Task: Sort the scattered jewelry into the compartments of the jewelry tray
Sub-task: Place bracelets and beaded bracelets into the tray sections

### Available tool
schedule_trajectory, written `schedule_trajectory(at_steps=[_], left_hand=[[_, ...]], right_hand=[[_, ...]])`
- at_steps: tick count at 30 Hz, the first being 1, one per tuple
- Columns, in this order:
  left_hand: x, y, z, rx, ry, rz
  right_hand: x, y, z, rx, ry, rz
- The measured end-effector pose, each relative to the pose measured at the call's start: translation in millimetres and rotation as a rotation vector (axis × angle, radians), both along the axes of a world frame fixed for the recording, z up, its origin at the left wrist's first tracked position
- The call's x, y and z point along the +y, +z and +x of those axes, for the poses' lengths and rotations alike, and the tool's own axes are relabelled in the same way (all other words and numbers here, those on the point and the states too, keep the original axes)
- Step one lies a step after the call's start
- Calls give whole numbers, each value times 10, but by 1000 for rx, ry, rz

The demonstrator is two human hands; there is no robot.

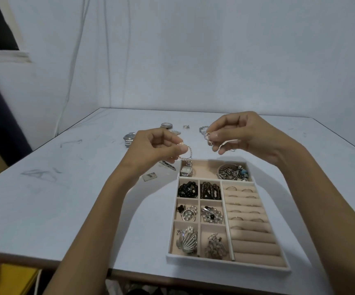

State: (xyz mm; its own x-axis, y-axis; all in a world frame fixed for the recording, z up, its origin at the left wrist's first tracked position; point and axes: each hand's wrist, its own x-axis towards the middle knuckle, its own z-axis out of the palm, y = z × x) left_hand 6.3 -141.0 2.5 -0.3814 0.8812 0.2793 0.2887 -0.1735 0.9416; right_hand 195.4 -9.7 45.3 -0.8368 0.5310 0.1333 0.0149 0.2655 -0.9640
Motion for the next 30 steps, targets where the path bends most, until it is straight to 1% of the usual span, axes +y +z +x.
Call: schedule_trajectory(at_steps=[3,7,16,21,25,30], left_hand=[[-21,15,1,-3,-48,-49],[-54,32,20,61,-153,-149],[-126,54,51,140,-319,-235],[-155,66,60,170,-405,-275],[-174,72,59,278,-427,-331],[-176,63,54,350,-459,-405]], right_hand=[[-69,-110,33,-68,-10,46],[-146,-180,74,-126,-22,64],[-282,-236,197,-139,46,71],[-320,-216,239,-161,56,127],[-343,-203,242,-166,62,154],[-362,-184,247,-154,90,159]])
